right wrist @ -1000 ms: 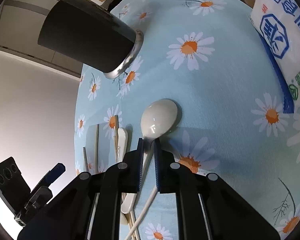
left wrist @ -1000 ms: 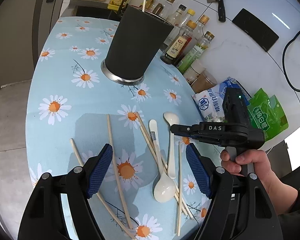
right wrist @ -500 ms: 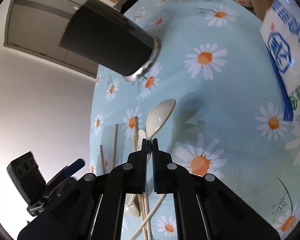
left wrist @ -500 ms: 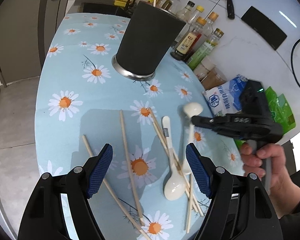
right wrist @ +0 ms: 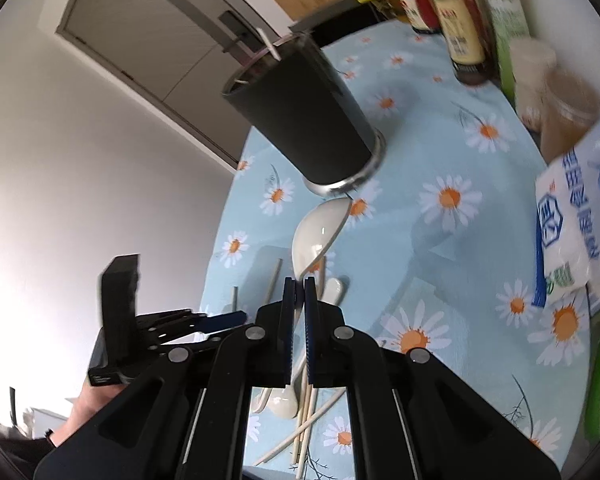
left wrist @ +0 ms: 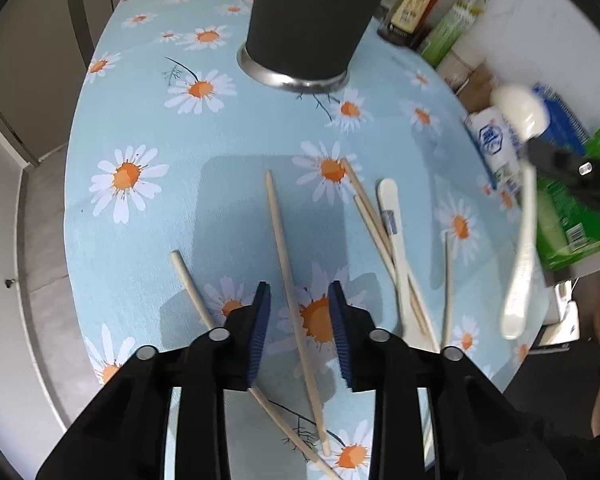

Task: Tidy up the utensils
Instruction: 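Grasp a wooden chopstick with the left gripper while the right gripper lifts the ceramic spoon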

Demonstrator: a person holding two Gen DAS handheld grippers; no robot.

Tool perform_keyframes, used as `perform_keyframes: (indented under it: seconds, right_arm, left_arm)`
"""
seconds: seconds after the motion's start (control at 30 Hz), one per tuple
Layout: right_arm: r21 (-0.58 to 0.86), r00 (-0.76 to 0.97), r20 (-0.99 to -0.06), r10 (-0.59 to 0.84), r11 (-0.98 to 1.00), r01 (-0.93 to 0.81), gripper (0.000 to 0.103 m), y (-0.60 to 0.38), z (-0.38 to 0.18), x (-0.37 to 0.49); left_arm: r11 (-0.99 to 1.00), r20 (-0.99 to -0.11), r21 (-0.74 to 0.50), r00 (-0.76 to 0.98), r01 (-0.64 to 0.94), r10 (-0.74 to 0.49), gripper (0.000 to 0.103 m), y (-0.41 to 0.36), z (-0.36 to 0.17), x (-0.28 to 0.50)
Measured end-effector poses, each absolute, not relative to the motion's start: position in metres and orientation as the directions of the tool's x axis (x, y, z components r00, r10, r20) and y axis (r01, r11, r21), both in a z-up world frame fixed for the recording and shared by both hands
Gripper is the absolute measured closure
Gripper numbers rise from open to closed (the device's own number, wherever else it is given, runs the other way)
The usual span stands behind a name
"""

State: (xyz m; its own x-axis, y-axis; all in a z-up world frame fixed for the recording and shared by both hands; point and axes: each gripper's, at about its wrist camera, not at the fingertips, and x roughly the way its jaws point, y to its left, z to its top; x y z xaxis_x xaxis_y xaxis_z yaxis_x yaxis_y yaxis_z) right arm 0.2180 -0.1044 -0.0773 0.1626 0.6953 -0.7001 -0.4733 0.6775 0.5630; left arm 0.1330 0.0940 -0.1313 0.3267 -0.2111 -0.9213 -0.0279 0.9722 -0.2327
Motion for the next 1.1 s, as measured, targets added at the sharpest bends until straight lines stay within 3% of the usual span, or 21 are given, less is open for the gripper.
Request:
perform_keyframes:
  seconds: [0.33, 0.7, 1.1]
  right_arm:
    - [0.513, 0.197, -0.690, 0.696, 0.663, -0.545, 0.098, -0.096, -0.061, 0.209]
    - [0.476, 0.213, -0.694, 0.687, 0.661, -0.580, 0.098, -0.095, -0.058, 0.208]
    - [0.433, 0.219, -0.698, 0.682, 0.645, -0.629, 0.098, -0.076, -0.046, 0.212]
  left_arm:
    - [0.986, -0.963, -0.153, 0.232, -0.066, -0.134, 0.098, 0.091, -0.141, 0.150]
    - [0.965, -0.950, -0.225, 0.250, -0.133, -0.187, 0.099, 0.101, -0.141, 0.152]
    - [0.938, -0.866, -0.320, 0.442, -0.133, -0.232, 0.099, 0.109, -0.084, 0.152]
